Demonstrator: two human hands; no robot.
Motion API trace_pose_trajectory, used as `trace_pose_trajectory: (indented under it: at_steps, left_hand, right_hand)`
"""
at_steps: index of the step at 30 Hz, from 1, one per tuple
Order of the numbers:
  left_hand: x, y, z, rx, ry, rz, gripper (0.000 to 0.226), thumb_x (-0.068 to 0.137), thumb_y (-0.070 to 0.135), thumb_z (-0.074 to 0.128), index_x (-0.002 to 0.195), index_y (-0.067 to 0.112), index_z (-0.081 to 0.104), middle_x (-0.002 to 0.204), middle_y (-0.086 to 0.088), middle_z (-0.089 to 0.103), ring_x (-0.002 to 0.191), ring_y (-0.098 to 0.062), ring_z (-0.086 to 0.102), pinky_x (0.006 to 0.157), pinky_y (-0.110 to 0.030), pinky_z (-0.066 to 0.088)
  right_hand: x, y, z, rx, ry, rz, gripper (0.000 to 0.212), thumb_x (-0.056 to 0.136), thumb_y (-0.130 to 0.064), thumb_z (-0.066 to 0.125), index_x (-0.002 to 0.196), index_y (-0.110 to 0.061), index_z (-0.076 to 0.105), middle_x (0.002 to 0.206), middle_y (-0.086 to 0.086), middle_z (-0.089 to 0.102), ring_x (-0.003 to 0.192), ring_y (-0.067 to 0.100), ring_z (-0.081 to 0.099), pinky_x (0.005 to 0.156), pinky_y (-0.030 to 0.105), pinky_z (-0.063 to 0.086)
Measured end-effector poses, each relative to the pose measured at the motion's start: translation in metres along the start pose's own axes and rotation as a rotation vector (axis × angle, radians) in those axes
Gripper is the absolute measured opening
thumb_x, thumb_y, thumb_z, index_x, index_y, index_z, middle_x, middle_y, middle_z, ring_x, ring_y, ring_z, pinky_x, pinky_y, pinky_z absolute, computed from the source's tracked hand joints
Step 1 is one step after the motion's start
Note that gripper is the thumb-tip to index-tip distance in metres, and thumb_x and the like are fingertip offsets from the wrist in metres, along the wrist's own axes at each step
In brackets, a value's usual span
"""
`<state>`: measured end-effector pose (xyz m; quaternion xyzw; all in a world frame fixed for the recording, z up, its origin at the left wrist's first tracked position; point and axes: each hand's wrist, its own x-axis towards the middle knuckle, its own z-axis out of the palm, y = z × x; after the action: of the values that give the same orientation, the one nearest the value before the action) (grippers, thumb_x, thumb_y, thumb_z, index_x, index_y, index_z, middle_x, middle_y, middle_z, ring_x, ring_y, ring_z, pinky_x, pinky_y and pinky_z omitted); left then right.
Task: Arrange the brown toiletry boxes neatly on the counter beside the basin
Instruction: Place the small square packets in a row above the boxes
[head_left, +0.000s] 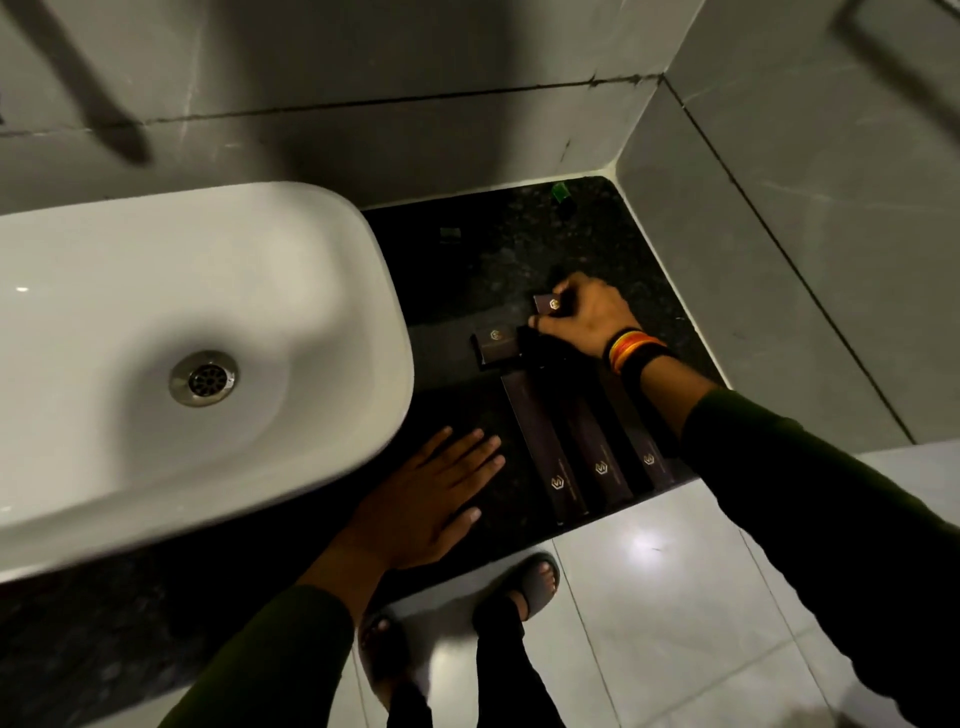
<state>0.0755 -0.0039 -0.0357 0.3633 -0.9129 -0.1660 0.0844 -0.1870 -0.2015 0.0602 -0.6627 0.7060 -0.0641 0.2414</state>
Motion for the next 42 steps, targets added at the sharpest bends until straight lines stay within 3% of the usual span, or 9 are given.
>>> trace_pose_trajectory:
  at_steps: [11, 16, 19, 22, 26, 29, 32, 36, 42]
  left_hand:
    - [0.000, -0.002, 0.002, 0.005, -0.017, 0.000, 0.067, 0.112, 0.040, 0.041, 0.172, 0.017, 0.025, 0.182, -0.004, 0.015, 0.169, -0.022, 0.005, 0.135, -0.053, 0.012]
    - [0.000, 0.000, 0.003, 0.037, -0.016, -0.007, 0.070, 0.111, 0.040, 0.048, 0.173, 0.019, 0.022, 0.183, -0.003, 0.012, 0.169, -0.022, 0.004, 0.136, -0.050, 0.006]
    - [0.002, 0.001, 0.001, 0.064, -0.008, -0.017, 0.072, 0.109, 0.040, 0.052, 0.172, 0.018, 0.026, 0.181, -0.004, 0.017, 0.169, -0.025, 0.012, 0.134, -0.050, 0.007]
    - [0.000, 0.002, 0.001, 0.068, -0.012, -0.023, 0.071, 0.110, 0.040, 0.050, 0.173, 0.018, 0.024, 0.182, -0.003, 0.016, 0.169, -0.024, 0.011, 0.133, -0.051, 0.010]
    - [-0.001, 0.002, 0.004, 0.051, -0.057, -0.036, 0.072, 0.112, 0.040, 0.046, 0.174, 0.019, 0.018, 0.183, -0.001, 0.009, 0.169, -0.022, 0.003, 0.133, -0.053, 0.013]
    - [0.000, 0.001, 0.004, 0.050, -0.078, -0.037, 0.071, 0.113, 0.040, 0.044, 0.175, 0.020, 0.014, 0.184, -0.001, 0.005, 0.170, -0.021, -0.001, 0.135, -0.054, 0.014]
    - [0.000, 0.002, 0.002, 0.034, -0.072, -0.037, 0.071, 0.113, 0.039, 0.045, 0.174, 0.019, 0.016, 0.184, -0.002, 0.007, 0.170, -0.021, 0.001, 0.135, -0.055, 0.015]
    - [0.000, 0.003, 0.000, 0.029, -0.072, -0.036, 0.070, 0.113, 0.039, 0.044, 0.174, 0.019, 0.017, 0.183, -0.002, 0.007, 0.169, -0.021, 0.001, 0.135, -0.054, 0.013]
    - [0.001, 0.000, 0.005, 0.043, -0.031, -0.008, 0.069, 0.112, 0.040, 0.043, 0.174, 0.019, 0.021, 0.183, -0.002, 0.011, 0.169, -0.022, 0.003, 0.135, -0.052, 0.010]
  right_hand:
    - [-0.001, 0.005, 0.011, -0.006, -0.042, -0.003, 0.070, 0.068, -0.067, 0.070, 0.121, -0.022, 0.061, 0.122, 0.011, 0.062, 0.110, 0.028, 0.061, 0.095, 0.038, 0.052]
    - [0.030, -0.002, -0.010, 0.083, 0.076, -0.026, 0.047, 0.076, -0.055, 0.071, 0.108, -0.021, 0.067, 0.112, 0.008, 0.071, 0.105, 0.026, 0.066, 0.096, 0.036, 0.053]
    - [0.059, -0.023, -0.018, 0.089, 0.086, -0.106, 0.039, 0.080, -0.042, 0.072, 0.111, -0.019, 0.068, 0.111, 0.008, 0.071, 0.104, 0.026, 0.067, 0.096, 0.037, 0.052]
    - [0.088, -0.053, -0.013, 0.006, 0.025, -0.254, 0.043, 0.085, -0.029, 0.068, 0.125, -0.013, 0.064, 0.123, 0.015, 0.065, 0.115, 0.032, 0.062, 0.101, 0.038, 0.048]
    - [0.117, -0.093, 0.007, -0.128, -0.115, -0.424, 0.055, 0.092, -0.017, 0.059, 0.146, -0.009, 0.045, 0.152, 0.018, 0.044, 0.140, 0.034, 0.042, 0.116, 0.036, 0.031]
    - [0.126, -0.111, 0.026, -0.253, -0.210, -0.540, 0.059, 0.094, -0.014, 0.056, 0.150, -0.012, 0.040, 0.156, 0.015, 0.039, 0.143, 0.035, 0.038, 0.118, 0.037, 0.028]
    - [0.123, -0.115, 0.038, -0.347, -0.189, -0.545, 0.052, 0.091, -0.018, 0.059, 0.142, -0.010, 0.049, 0.145, 0.018, 0.050, 0.133, 0.041, 0.047, 0.108, 0.047, 0.042]
    - [0.108, -0.105, 0.037, -0.335, -0.106, -0.500, 0.041, 0.090, -0.020, 0.061, 0.127, -0.001, 0.056, 0.129, 0.024, 0.057, 0.117, 0.044, 0.057, 0.095, 0.046, 0.049]
    - [0.074, -0.029, -0.003, 0.205, 0.198, -0.175, 0.032, 0.071, -0.032, 0.083, 0.094, -0.011, 0.074, 0.100, 0.014, 0.071, 0.093, 0.027, 0.068, 0.092, 0.037, 0.054]
